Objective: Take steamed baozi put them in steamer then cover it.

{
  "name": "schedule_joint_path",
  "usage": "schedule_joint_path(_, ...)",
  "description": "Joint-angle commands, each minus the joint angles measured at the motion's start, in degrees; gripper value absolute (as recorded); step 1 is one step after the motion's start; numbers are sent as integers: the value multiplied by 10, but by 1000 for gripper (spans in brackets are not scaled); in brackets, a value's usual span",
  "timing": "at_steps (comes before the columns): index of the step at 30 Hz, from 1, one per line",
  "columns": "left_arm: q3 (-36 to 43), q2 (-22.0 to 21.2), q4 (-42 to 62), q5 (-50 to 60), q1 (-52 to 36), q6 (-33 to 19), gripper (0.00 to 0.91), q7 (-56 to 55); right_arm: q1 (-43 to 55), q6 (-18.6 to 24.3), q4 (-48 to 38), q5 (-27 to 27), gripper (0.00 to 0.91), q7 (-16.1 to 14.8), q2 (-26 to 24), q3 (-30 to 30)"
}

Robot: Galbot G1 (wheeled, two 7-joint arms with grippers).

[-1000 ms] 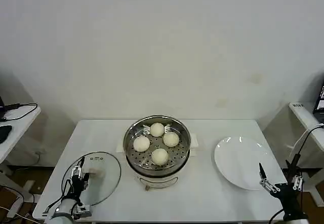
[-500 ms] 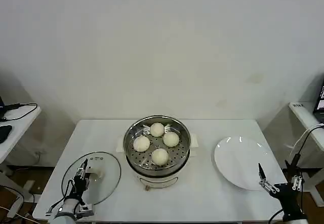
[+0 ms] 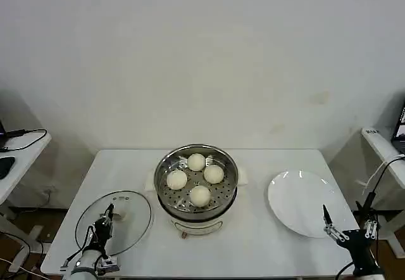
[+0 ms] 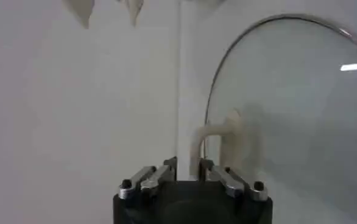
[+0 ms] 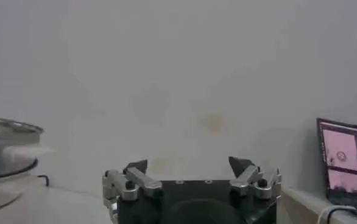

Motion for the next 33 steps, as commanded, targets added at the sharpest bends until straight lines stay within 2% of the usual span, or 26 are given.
schedule_joint_path(1, -19, -22, -17, 41, 17, -9, 0, -84, 1, 0, 1, -1, 907, 0, -1, -4)
schedule_joint_path(7, -48, -33, -81, 36, 44, 2, 0, -99, 3, -2, 6, -1, 907, 1, -1, -6)
schedule_joint_path(12, -64, -2, -140, -17, 55, 24, 0, -81, 4, -5, 2, -7, 907, 2, -6, -6)
schedule_joint_path(22, -73, 71, -246, -93, 46, 111, 0, -12, 5, -21, 2, -16, 907, 4, -13, -9)
schedule_joint_path(26, -39, 97, -289, -99, 22, 143, 0, 25, 5, -20, 3, -19, 907, 3, -12, -10)
schedule_joint_path(33, 109, 131, -308, -65, -65, 192, 0, 69, -2, -20, 13, -30, 907, 4, -7, -14)
